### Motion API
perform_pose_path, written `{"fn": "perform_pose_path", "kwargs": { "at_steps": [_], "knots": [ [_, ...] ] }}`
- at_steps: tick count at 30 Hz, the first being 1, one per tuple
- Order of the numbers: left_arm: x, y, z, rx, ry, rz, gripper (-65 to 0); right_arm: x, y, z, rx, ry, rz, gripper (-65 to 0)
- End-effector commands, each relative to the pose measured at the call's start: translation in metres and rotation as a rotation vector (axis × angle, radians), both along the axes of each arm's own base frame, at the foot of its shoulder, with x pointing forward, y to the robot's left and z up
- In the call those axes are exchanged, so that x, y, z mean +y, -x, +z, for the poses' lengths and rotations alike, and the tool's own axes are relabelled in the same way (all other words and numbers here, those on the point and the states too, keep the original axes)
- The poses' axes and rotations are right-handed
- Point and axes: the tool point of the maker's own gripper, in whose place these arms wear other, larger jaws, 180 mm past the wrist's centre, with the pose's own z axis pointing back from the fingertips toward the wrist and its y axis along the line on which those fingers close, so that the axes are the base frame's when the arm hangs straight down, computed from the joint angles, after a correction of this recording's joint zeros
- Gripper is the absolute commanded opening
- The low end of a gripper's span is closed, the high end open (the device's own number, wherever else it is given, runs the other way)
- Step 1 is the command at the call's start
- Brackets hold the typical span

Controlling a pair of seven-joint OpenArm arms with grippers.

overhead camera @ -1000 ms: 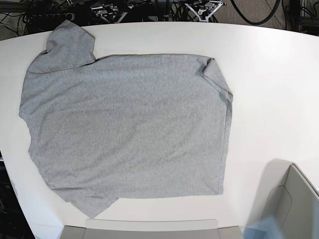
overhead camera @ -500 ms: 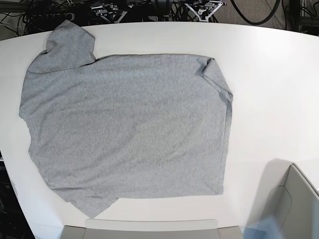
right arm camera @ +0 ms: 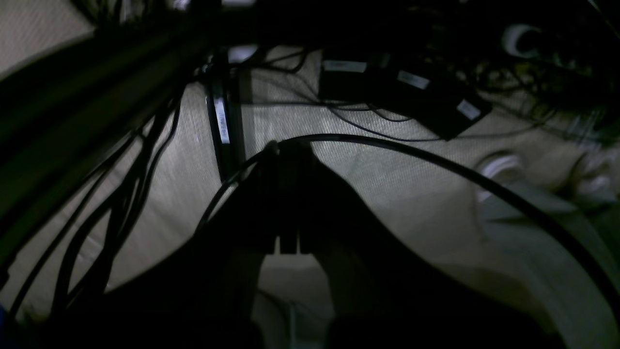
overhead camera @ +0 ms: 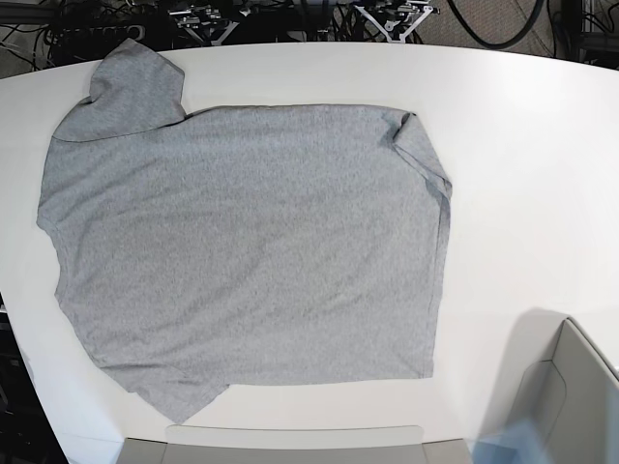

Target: Fold the T-shirt properly

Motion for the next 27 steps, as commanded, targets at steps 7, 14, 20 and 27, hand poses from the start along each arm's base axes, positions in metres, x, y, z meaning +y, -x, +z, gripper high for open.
{"fn": "perform_pose_path", "kwargs": {
  "at_steps": [7,14,20,27],
  "knots": [
    [0.011,0.012,0.023,-0.306,-0.053,0.045,-64.6,-0.035,0.014,0.015,-0.284,0.048,-0.048,-64.9],
    [0.022,0.024,0.062,-0.579,-0.100,0.004,-64.6,-0.052,0.028,0.044,-0.519,0.073,-0.029,-64.8],
    [0.022,0.034,0.108,-0.823,-0.129,-0.030,-64.6,-0.057,0.040,0.078,-0.716,0.038,-0.061,-64.7],
    [0.019,0.030,0.137,-0.965,-0.118,-0.098,-64.6,-0.058,0.062,0.095,-0.765,-0.001,-0.165,-64.7]
  ]
}}
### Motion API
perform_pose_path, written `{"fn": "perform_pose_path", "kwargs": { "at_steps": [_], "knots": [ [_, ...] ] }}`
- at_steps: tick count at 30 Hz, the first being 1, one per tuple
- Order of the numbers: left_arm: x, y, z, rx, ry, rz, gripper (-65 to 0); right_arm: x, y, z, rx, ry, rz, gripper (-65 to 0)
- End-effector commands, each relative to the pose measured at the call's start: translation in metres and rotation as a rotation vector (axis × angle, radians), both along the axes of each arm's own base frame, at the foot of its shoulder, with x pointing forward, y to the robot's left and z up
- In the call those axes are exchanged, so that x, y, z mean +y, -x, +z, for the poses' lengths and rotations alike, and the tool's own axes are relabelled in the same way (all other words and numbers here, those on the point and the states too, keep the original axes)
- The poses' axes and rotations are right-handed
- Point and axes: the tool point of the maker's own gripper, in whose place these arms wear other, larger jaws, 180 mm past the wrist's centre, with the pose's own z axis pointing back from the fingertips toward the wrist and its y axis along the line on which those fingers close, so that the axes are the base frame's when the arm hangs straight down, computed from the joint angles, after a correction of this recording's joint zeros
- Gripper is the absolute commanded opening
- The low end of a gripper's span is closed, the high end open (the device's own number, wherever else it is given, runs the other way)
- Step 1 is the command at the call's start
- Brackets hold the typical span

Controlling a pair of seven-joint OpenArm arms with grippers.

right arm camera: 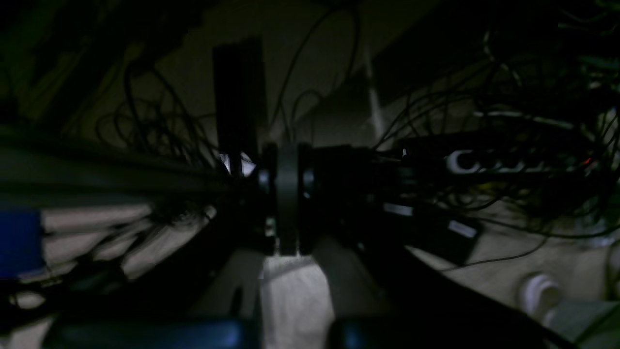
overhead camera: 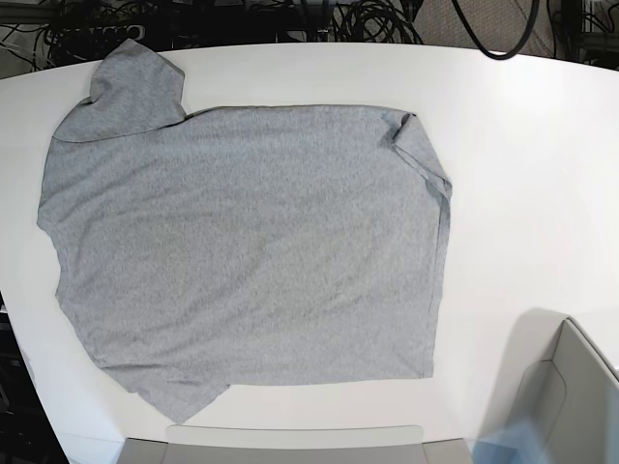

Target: Fold the T-shirt properly

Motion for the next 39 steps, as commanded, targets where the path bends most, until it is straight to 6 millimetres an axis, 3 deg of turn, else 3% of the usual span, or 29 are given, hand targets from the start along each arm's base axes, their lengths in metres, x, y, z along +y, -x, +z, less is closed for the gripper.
{"fn": "perform_pose_path", "kwargs": {
  "at_steps": [1,6,11,14,20,25,31,34,39],
  "knots": [
    [-0.001,0.004,0.012,-0.047,-0.007,-0.012,-64.6,-0.010,0.001,0.009,-0.039,0.016,-0.016,-64.7],
    [-0.002,-0.007,0.055,-0.198,-0.039,-0.058,-64.6,-0.001,-0.004,0.037,-0.156,-0.012,-0.004,-64.7],
    [0.000,-0.022,0.103,-0.349,-0.075,-0.075,-62.8,0.016,-0.016,0.081,-0.302,-0.058,0.019,-64.7],
    [0.002,-0.026,0.124,-0.404,-0.096,-0.083,-58.7,0.014,-0.023,0.108,-0.378,-0.063,-0.006,-63.7],
    [-0.005,-0.035,0.160,-0.504,-0.104,-0.055,-52.2,-0.003,-0.042,0.166,-0.499,-0.105,-0.119,-54.8],
    [-0.005,-0.042,0.171,-0.543,-0.109,-0.059,-44.1,-0.026,-0.052,0.207,-0.567,-0.137,-0.171,-48.1],
    [-0.007,-0.043,0.171,-0.545,-0.105,-0.061,-42.9,-0.067,-0.055,0.236,-0.605,-0.174,-0.329,-36.6],
    [-0.007,-0.043,0.171,-0.545,-0.105,-0.061,-42.9,-0.091,-0.055,0.239,-0.577,-0.175,-0.344,-35.9],
    [-0.007,-0.043,0.171,-0.545,-0.105,-0.061,-42.9,-0.120,-0.068,0.227,-0.473,-0.209,-0.387,-35.9]
  ]
}}
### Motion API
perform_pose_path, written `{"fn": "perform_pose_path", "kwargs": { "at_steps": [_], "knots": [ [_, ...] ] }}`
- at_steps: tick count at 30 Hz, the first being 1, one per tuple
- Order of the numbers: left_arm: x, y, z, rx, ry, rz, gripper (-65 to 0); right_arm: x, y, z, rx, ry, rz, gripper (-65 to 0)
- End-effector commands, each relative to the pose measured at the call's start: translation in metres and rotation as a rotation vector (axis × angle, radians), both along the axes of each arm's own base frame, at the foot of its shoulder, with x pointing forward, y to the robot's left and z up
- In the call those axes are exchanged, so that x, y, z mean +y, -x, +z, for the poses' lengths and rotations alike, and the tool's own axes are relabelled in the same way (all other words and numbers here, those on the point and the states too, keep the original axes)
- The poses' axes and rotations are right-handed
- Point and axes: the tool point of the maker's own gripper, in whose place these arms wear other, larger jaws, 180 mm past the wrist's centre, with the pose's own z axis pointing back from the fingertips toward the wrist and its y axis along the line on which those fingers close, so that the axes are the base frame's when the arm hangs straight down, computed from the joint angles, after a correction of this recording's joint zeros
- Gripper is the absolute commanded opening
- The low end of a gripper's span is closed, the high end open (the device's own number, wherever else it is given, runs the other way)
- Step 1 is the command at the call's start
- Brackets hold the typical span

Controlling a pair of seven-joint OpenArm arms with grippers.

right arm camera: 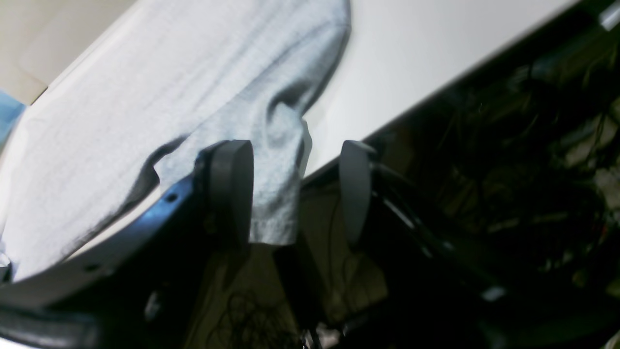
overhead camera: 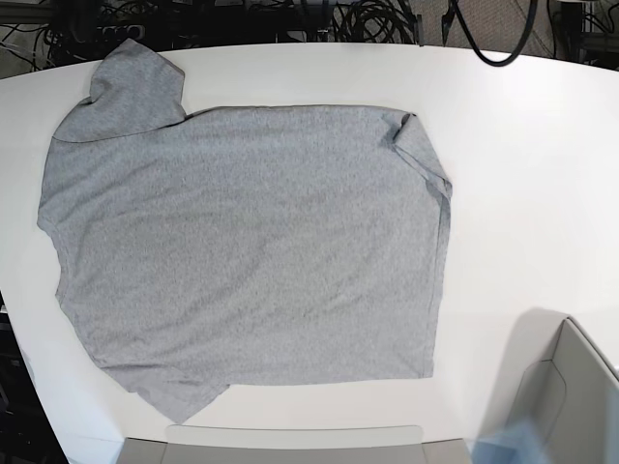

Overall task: Fold the T-shirt properly
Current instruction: 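Lower both grippers and pinch the shirt's shoulder corners by the collar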

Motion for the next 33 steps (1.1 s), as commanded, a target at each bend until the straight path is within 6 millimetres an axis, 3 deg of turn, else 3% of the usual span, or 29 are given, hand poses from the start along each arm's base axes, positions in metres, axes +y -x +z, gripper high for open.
{"fn": "perform_pose_path", "kwargs": {
  "at_steps": [1,5,14,17,23,33],
  "knots": [
    [-0.001,0.005,0.007,-0.020,-0.003,-0.002,-42.9,-0.007,-0.003,0.007,-0.006,0.005,0.008,-35.9],
    [-0.001,0.004,0.007,-0.023,-0.003,-0.002,-43.0,-0.014,-0.017,0.006,-0.013,-0.001,0.020,-35.9],
    [0.000,0.003,0.007,-0.026,-0.005,-0.001,-43.0,0.002,-0.059,-0.014,0.016,-0.061,0.096,-36.0],
    [0.001,0.003,0.007,-0.025,-0.008,0.002,-43.0,0.007,-0.062,-0.021,0.019,-0.082,0.083,-36.0],
    [0.002,0.004,0.007,-0.025,-0.011,0.004,-43.0,-0.003,-0.060,-0.043,0.063,-0.072,0.051,-36.0],
    [0.001,0.003,0.007,-0.027,-0.010,0.003,-43.0,-0.004,-0.062,-0.049,0.063,-0.072,0.039,-36.0]
  ]
}}
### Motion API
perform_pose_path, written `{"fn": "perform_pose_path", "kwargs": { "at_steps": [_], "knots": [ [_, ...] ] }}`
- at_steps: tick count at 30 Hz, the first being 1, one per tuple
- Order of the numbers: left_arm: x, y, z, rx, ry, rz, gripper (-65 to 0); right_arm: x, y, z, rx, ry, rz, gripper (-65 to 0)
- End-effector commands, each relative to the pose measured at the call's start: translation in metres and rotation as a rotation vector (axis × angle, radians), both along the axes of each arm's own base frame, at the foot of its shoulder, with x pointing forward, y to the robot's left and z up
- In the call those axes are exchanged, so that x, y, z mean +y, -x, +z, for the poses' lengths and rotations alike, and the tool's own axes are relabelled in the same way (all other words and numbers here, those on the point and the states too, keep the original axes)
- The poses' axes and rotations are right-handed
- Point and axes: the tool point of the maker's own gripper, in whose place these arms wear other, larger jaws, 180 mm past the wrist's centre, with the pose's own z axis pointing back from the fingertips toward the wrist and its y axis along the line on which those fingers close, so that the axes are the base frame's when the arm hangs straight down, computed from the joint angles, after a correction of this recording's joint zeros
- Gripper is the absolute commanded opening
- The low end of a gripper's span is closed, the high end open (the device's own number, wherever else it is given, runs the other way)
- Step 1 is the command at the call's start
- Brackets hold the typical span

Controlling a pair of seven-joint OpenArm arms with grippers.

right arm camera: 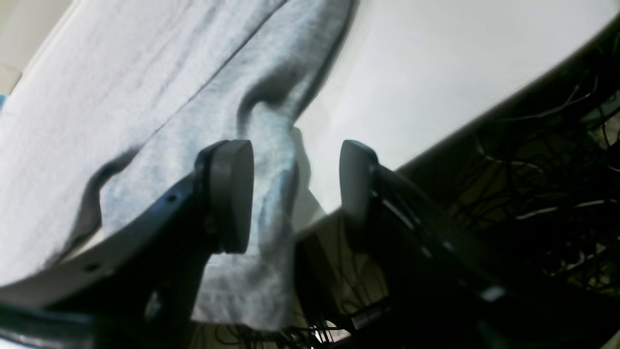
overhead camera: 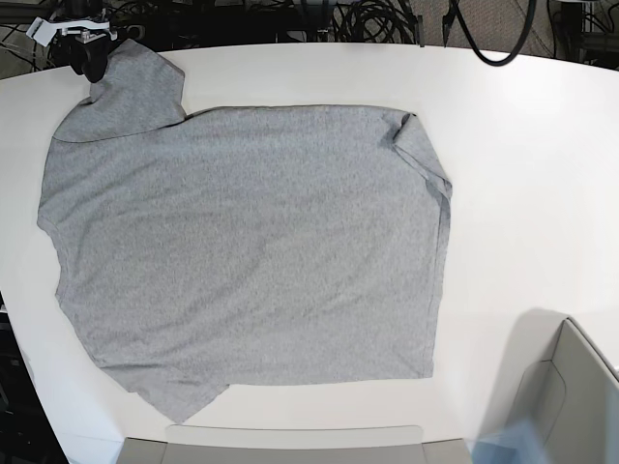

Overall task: Fold the T-shirt properly
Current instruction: 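Lower both grippers and pinch the shirt's shoulder corners by the collar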

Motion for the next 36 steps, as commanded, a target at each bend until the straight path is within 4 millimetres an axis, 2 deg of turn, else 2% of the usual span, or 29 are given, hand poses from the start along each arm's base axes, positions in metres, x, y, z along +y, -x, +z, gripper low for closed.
{"fn": "perform_pose_path", "kwargs": {
  "at_steps": [1,3,8,14,16,19,25,30,32,36],
  "knots": [
    [0.000,0.004,0.007,-0.024,-0.003,0.002,-43.0,0.001,0.001,0.001,0.010,-0.002,0.019,-36.0],
    [0.000,0.005,0.007,-0.022,-0.003,0.002,-43.0,0.008,0.003,-0.007,0.055,-0.025,0.048,-36.0],
    [0.000,0.005,0.007,-0.021,-0.002,0.001,-43.0,0.029,-0.008,-0.021,0.102,-0.091,0.093,-36.0],
    [-0.001,0.006,0.007,-0.018,0.000,0.000,-43.0,0.074,-0.016,-0.018,0.040,-0.257,0.164,-36.0],
    [-0.001,0.006,0.007,-0.018,0.000,0.000,-43.0,0.082,-0.015,-0.017,0.042,-0.280,0.173,-36.0],
    [-0.001,0.003,0.011,-0.033,-0.003,-0.002,-43.0,0.084,-0.012,-0.018,0.051,-0.285,0.175,-36.0],
    [-0.006,-0.023,0.036,-0.057,0.023,-0.005,-42.8,0.083,-0.012,-0.016,0.050,-0.281,0.181,-36.0],
    [-0.017,-0.058,0.062,-0.017,0.203,0.033,-38.7,0.084,-0.012,-0.016,0.049,-0.278,0.188,-36.0],
    [-0.021,-0.073,0.058,0.071,0.253,0.006,-37.6,0.084,-0.012,-0.016,0.050,-0.278,0.188,-36.0],
    [-0.033,-0.094,0.037,0.273,0.295,-0.033,-37.6,0.083,-0.011,-0.017,0.054,-0.277,0.186,-36.0]
  ]
}}
